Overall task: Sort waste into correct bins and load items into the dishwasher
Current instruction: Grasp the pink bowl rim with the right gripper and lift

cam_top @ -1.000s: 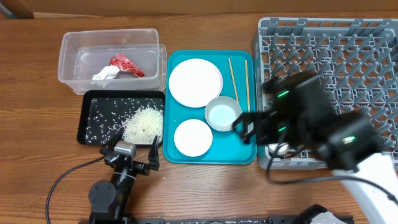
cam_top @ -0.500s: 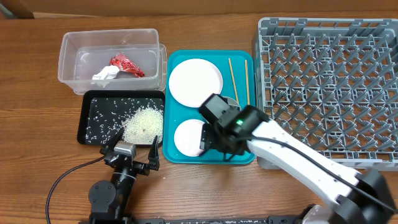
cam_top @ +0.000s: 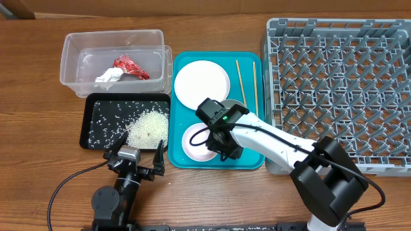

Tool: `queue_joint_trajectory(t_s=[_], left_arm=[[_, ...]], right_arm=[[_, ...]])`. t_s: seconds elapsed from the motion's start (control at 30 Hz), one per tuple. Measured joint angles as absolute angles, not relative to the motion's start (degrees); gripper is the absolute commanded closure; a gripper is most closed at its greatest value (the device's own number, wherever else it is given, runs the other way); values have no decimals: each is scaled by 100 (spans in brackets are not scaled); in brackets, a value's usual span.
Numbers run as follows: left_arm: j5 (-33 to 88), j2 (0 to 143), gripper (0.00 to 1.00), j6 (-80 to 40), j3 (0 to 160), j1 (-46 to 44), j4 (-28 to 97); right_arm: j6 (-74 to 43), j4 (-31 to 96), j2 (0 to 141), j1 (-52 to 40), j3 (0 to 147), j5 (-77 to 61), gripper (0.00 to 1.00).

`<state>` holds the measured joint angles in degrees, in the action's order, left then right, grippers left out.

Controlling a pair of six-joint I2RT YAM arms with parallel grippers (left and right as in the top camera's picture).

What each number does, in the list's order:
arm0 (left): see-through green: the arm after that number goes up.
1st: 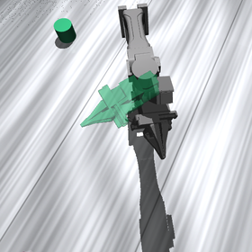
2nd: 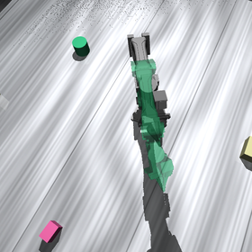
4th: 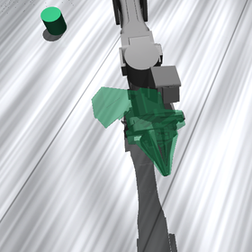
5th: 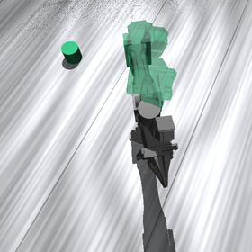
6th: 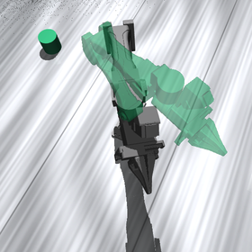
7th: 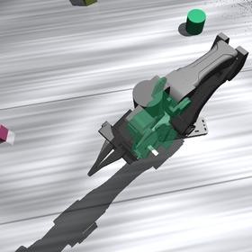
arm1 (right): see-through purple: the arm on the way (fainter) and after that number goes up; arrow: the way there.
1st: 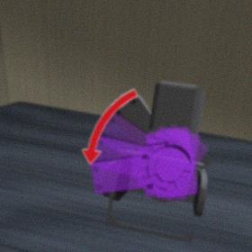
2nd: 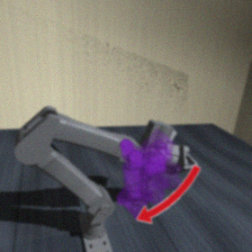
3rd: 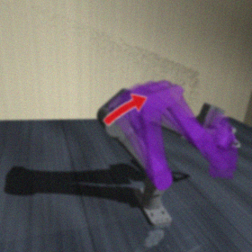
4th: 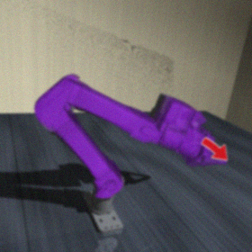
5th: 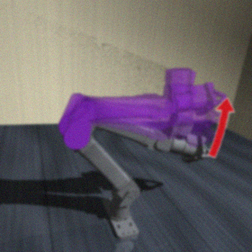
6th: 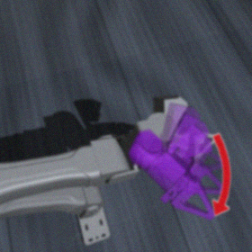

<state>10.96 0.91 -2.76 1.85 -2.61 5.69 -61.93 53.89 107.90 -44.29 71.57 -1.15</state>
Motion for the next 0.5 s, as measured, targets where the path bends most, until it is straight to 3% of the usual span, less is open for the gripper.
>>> queue_joint_trajectory(t_s=[0.07,0.5], left_arm=[[1098,91,0,-276,185,-261,569],[1098,91,0,-276,185,-261,569]], right_arm=[[-6230,5369,10787,-4427,7157,-121,96],[-5284,5671,9843,-4427,7229,432,96]])
